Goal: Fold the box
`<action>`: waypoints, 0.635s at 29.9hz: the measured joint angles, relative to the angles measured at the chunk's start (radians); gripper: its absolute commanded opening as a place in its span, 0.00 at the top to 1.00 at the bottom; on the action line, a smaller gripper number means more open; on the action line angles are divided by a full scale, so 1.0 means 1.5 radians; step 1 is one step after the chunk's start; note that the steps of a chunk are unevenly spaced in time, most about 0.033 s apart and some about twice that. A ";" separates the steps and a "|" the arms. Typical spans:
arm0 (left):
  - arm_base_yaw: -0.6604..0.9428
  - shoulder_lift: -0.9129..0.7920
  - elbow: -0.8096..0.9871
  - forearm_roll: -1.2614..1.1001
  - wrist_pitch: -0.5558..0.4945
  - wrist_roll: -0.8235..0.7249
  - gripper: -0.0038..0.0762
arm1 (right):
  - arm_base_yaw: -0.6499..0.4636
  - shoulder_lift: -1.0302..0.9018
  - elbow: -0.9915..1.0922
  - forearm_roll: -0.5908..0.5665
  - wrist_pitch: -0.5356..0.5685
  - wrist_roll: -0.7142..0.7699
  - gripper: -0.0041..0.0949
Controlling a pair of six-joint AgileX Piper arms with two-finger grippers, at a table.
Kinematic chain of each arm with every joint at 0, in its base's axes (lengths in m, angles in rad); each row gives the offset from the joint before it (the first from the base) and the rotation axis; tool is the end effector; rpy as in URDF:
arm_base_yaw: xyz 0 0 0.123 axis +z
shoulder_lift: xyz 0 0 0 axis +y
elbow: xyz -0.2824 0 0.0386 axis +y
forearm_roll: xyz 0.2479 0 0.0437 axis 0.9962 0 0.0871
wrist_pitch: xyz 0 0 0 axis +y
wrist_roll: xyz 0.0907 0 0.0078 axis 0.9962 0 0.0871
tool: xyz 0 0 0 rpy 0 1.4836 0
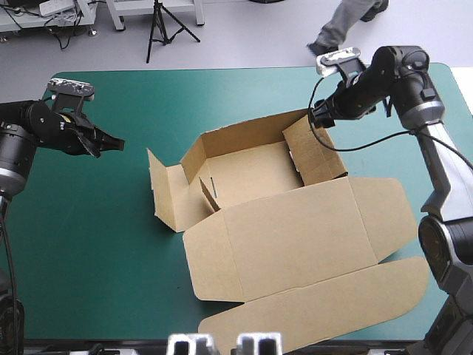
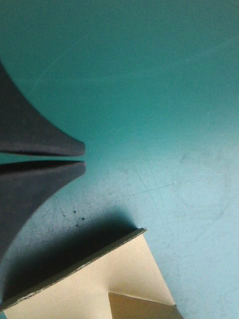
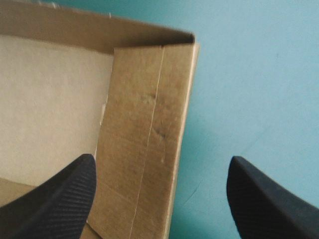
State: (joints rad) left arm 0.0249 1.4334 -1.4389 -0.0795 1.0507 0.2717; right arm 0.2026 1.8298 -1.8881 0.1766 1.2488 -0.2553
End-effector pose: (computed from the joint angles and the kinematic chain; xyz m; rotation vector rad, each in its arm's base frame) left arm 0.2995 0.0012 0.3788 0.2885 2.5076 0.0162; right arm 0.3841 0.0944 0.3642 -0.5833 2.5972 0.2245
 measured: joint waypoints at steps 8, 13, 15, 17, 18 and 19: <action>0.000 0.000 0.000 -0.035 -0.006 0.010 0.95 | 0.000 0.023 0.109 -0.007 -0.002 0.001 0.37; 0.000 0.000 0.000 -0.051 -0.002 0.022 0.95 | 0.000 0.071 0.110 -0.007 -0.008 0.001 0.43; 0.000 0.000 0.000 -0.053 0.002 0.024 0.95 | 0.000 0.093 0.110 -0.007 -0.010 0.001 0.47; 0.000 0.000 0.000 -0.054 0.002 0.026 0.95 | 0.000 0.112 0.110 -0.003 -0.011 0.001 0.58; 0.000 0.000 0.000 -0.054 0.002 0.026 0.95 | 0.000 0.118 0.110 -0.002 -0.012 0.001 0.66; 0.000 0.000 0.000 -0.055 0.003 0.027 0.95 | 0.000 0.121 0.110 -0.001 -0.013 0.000 0.74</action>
State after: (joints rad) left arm 0.0249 1.4334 -1.4389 -0.1621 1.0554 0.3115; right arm 0.2026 2.0115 -1.7234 0.1748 1.2294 -0.2553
